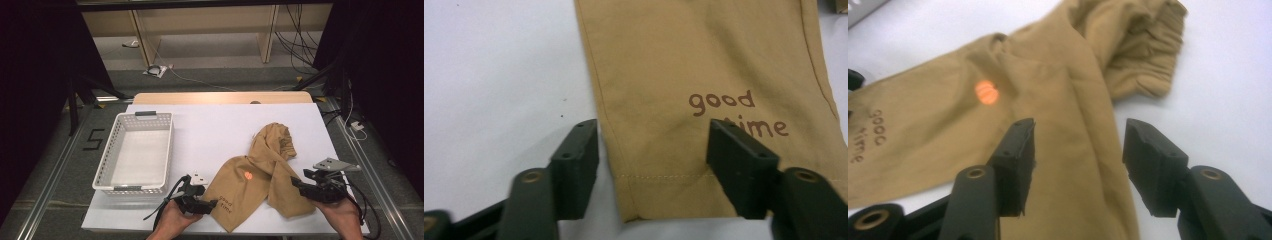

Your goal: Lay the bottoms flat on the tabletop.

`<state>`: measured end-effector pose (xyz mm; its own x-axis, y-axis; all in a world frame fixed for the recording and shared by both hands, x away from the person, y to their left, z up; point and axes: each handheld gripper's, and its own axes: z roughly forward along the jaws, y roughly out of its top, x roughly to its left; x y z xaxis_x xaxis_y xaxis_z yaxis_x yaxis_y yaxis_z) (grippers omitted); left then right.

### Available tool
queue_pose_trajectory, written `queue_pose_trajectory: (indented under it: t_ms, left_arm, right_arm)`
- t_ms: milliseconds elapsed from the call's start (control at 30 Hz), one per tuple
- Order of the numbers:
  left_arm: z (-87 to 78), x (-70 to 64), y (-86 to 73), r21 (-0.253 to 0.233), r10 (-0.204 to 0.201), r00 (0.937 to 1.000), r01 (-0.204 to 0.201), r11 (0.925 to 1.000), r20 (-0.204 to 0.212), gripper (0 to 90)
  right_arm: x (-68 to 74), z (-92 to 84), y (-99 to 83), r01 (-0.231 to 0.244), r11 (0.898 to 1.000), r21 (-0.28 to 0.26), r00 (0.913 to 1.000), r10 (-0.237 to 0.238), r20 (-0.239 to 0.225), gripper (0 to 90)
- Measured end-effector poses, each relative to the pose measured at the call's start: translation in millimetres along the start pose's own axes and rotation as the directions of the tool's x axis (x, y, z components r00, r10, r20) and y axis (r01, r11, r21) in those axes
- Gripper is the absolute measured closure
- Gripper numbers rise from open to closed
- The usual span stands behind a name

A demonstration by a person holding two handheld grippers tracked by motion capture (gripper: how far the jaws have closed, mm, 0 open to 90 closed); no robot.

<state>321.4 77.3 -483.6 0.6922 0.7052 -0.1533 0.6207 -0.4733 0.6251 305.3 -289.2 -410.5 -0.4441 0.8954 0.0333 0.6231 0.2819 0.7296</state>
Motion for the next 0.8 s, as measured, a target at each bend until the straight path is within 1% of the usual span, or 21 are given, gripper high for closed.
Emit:
queue_pose_trajectory:
  t_ms: [33,100,133,167,200,233,267,300,333,400,433,467,500,533,667,700,767,800]
  left_arm:
    - [0.0,-0.5,-0.3,-0.003,0.007,0.9999,-0.007,1.0,-0.009,46.4]
    - [-0.4,-1.0,-1.0,-0.006,0.021,0.9994,-0.021,0.9998,-0.027,53.9]
    - [-0.5,-1.3,-1.1,-0.004,0.036,0.9986,-0.036,0.9993,-0.038,59.5]
    - [-0.5,-1.7,-1.2,-0.005,0.043,0.9981,-0.043,0.9991,-0.044,68.0]
    - [-0.8,-1.5,-1.3,-0.002,0.046,0.9982,-0.046,0.9989,-0.037,68.0]
    - [-0.8,-1.6,-1.5,-0.001,0.054,0.998,-0.054,0.9986,-0.034,78.2]
    - [-0.7,-2.0,-1.6,-0.001,0.057,0.998,-0.057,0.9984,-0.028,78.2]
    - [-0.6,-2.5,-1.6,-0.001,0.059,0.998,-0.059,0.9983,-0.026,82.4]
    - [-0.5,-3.6,-1.5,0.0,0.068,0.9973,-0.068,0.9977,-0.026,84.3]
    - [-0.6,-5.1,-1.6,0.002,0.085,0.9959,-0.085,0.9963,-0.031,86.6]
    - [-0.8,-5.5,-1.8,0.003,0.09,0.9954,-0.09,0.9959,-0.031,87.5]
    - [-1.0,-5.6,-1.9,0.005,0.093,0.9953,-0.093,0.9957,-0.027,87.7]
    - [-1.3,-5.5,-1.9,0.007,0.095,0.9953,-0.094,0.9955,-0.023,87.7]
    - [-1.8,-5.7,-2.2,0.011,0.095,0.9953,-0.095,0.9954,-0.014,87.8]
    - [-4.2,-8.2,-4.2,0.024,0.113,0.9936,-0.113,0.9933,-0.004,87.9]
    - [-4.6,-8.4,-4.4,0.027,0.117,0.9932,-0.117,0.9928,0.0,87.9]
    - [-5.1,-8.9,-5.3,0.027,0.12,0.9927,-0.12,0.9924,0.003,87.9]
    - [-5.2,-8.7,-5.3,0.028,0.121,0.9927,-0.121,0.9923,0.005,87.9]
  right_arm:
    - [2.0,1.7,3.0,0.012,1.0,-0.002,0.9999,-0.012,-0.005,46.5]
    - [6.1,6.4,8.4,0.025,1.0,0.003,0.9996,-0.025,-0.012,45.7]
    - [7.4,9.2,11.0,0.031,1.0,0.005,0.9994,-0.03,-0.018,45.5]
    - [9.9,14.6,16.0,0.035,0.999,0.015,0.9991,-0.035,-0.023,44.9]
    - [9.9,14.6,16.0,0.035,0.999,0.015,0.9991,-0.035,-0.023,44.9]
    - [10.7,22.1,22.1,0.047,0.999,0.02,0.9985,-0.046,-0.029,44.3]
    - [10.7,22.1,22.1,0.047,0.999,0.02,0.9985,-0.046,-0.029,44.3]
    - [11.2,25.7,25.4,0.051,0.998,0.025,0.9983,-0.05,-0.029,43.7]
    - [11.3,28.6,28.0,0.059,0.998,0.026,0.9979,-0.058,-0.028,43.4]
    - [12.8,37.9,36.6,0.071,0.997,0.039,0.9969,-0.069,-0.036,42.7]
    - [14.4,47.1,44.1,0.08,0.995,0.062,0.9959,-0.077,-0.048,41.6]
    - [15.1,52.4,47.7,0.087,0.993,0.074,0.9952,-0.084,-0.05,41.2]
    - [15.1,52.4,47.7,0.087,0.993,0.074,0.9952,-0.084,-0.05,41.2]
    - [15.5,56.0,50.2,0.092,0.993,0.077,0.995,-0.089,-0.046,41.3]
    - [15.9,75.9,61.5,0.108,0.986,0.125,0.9938,-0.103,-0.041,41.5]
    - [15.9,79.7,63.3,0.114,0.984,0.138,0.9929,-0.108,-0.05,41.5]
    - [16.2,85.9,65.5,0.112,0.98,0.167,0.9927,-0.102,-0.065,42.0]
    - [16.6,88.8,65.8,0.109,0.977,0.183,0.9931,-0.099,-0.064,42.0]
